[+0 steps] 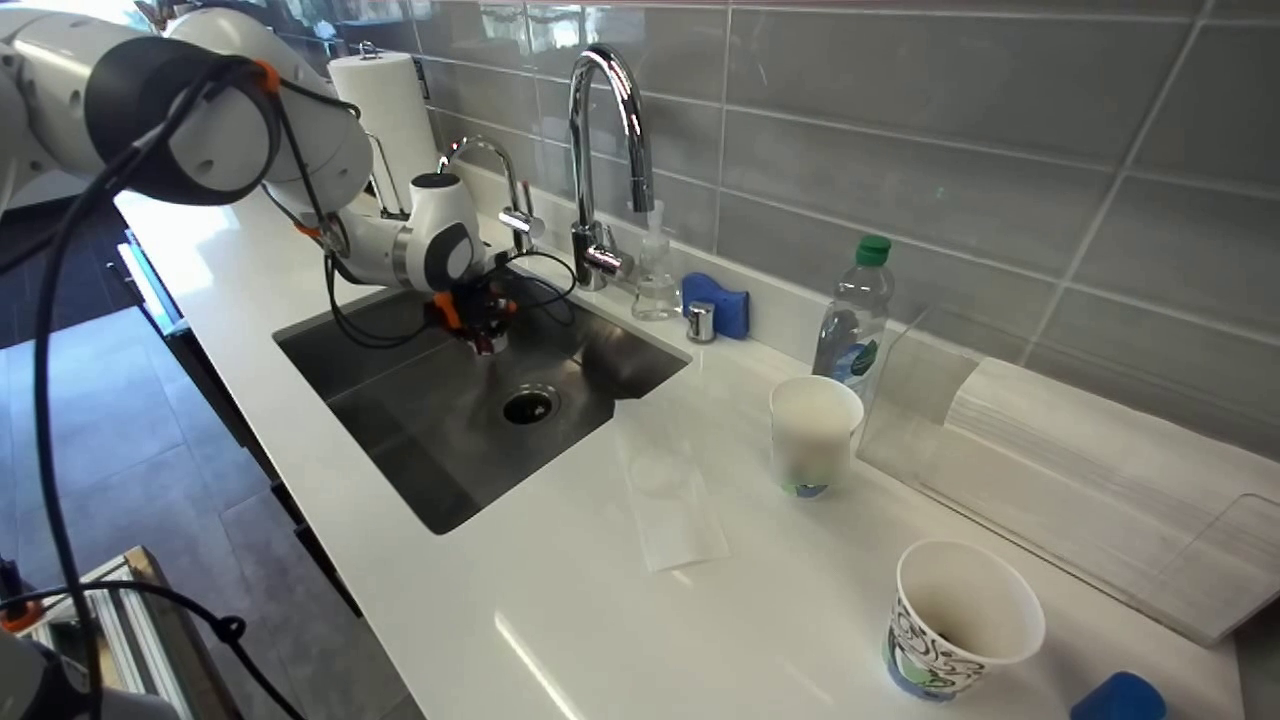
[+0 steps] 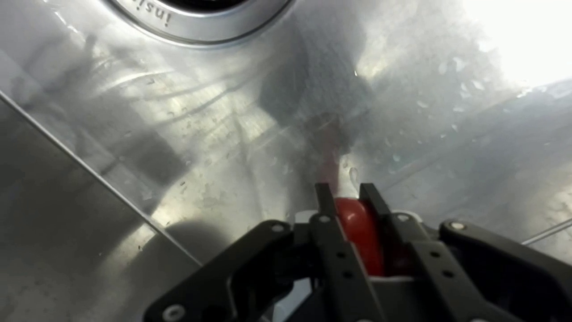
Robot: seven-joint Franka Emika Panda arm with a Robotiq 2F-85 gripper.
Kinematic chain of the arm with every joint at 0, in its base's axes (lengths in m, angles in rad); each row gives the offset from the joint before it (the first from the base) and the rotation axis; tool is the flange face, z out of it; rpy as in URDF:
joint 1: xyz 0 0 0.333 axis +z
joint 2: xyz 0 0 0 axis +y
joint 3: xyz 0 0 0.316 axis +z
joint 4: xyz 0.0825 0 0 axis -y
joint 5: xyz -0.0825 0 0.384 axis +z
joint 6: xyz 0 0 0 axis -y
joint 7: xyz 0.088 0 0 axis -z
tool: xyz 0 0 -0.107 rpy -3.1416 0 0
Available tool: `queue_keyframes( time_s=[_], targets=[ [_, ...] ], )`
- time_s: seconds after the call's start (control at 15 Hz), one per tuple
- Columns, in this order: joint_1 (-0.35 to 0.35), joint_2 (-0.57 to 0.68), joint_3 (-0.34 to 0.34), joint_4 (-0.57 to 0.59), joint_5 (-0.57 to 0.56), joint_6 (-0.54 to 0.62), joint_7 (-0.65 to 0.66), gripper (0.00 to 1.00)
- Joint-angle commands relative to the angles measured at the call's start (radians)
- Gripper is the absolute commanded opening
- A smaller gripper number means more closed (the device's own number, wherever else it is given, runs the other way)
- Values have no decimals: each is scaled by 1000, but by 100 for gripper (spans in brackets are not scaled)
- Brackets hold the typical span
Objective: Put the mug cup in the sink
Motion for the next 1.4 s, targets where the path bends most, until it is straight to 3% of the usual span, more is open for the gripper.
queue_keyframes(
  time_s=[0.0,1.13,1.2,1.33],
  targets=[
    [14,-13,-15,14,-22,-33,12,5],
    [8,-36,-17,-26,-37,-30,5,5],
    [8,-35,-17,-26,-38,-30,4,45],
    [4,-35,-13,-28,-39,-31,-2,52]
  ],
)
